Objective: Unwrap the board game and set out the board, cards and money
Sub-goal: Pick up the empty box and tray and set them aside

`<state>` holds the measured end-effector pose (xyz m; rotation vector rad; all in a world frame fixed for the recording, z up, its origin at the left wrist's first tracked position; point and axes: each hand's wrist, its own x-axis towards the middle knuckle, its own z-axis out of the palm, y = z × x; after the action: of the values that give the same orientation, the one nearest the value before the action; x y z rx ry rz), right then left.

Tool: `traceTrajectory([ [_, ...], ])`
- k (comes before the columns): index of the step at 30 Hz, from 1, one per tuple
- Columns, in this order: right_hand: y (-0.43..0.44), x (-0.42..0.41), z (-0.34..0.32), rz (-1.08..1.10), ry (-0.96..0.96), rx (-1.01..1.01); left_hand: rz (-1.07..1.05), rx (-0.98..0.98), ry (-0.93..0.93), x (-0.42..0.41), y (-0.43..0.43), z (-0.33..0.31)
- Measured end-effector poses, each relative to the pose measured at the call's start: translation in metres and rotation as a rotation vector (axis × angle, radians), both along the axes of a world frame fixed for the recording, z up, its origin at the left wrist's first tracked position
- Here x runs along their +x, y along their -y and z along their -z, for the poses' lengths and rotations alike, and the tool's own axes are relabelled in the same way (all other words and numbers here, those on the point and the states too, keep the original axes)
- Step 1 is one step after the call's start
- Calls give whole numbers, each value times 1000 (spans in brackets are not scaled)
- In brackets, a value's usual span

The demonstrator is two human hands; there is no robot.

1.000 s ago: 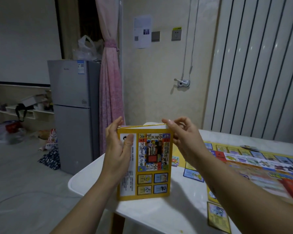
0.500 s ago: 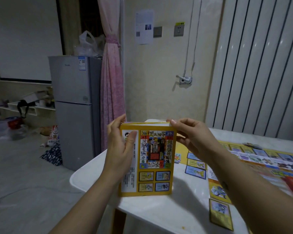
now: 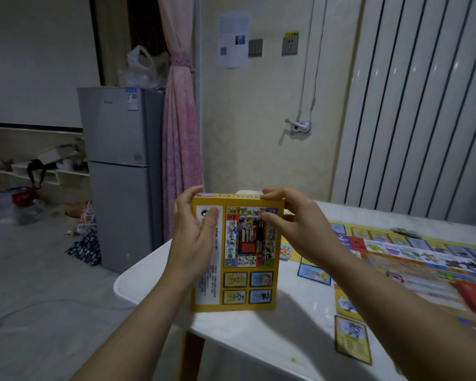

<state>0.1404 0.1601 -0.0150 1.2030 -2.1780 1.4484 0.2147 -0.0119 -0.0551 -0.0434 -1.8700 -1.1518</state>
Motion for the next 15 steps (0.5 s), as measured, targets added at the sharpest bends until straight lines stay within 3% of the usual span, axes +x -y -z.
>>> traceTrajectory([
  [4, -11, 8, -17, 21, 11, 108, 205, 158, 31, 15, -4, -16],
  [9, -47, 22, -47, 213, -92, -43, 181, -143, -146, 15, -36, -55],
  [11, -71, 29, -58, 235, 88, -207, 140, -314, -226, 11, -58, -65],
  [15, -127, 41, -69, 126, 644, -563, 102, -677, -438, -8, -110, -68],
])
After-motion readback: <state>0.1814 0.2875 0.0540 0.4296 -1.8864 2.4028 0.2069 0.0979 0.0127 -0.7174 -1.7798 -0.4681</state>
